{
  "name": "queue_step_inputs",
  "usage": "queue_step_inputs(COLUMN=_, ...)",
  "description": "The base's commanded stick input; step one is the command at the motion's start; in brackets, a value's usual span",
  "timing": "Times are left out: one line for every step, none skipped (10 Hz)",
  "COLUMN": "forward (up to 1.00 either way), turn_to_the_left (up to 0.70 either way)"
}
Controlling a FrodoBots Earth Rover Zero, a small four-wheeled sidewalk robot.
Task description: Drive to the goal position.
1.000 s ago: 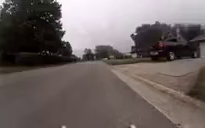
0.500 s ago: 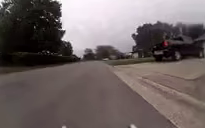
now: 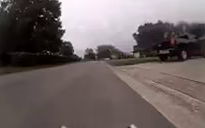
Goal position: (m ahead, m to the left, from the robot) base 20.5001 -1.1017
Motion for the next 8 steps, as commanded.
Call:
queue_step_inputs(forward=1.00, turn_to_the_left=0.00)
queue_step_inputs(forward=1.00, turn_to_the_left=0.00)
queue_step_inputs(forward=1.00, turn_to_the_left=-0.04)
queue_step_inputs(forward=1.00, turn_to_the_left=-0.04)
queue_step_inputs(forward=1.00, turn_to_the_left=-0.04)
queue_step_inputs(forward=1.00, turn_to_the_left=-0.16)
queue_step_inputs(forward=1.00, turn_to_the_left=-0.28)
queue_step_inputs(forward=1.00, turn_to_the_left=-0.14)
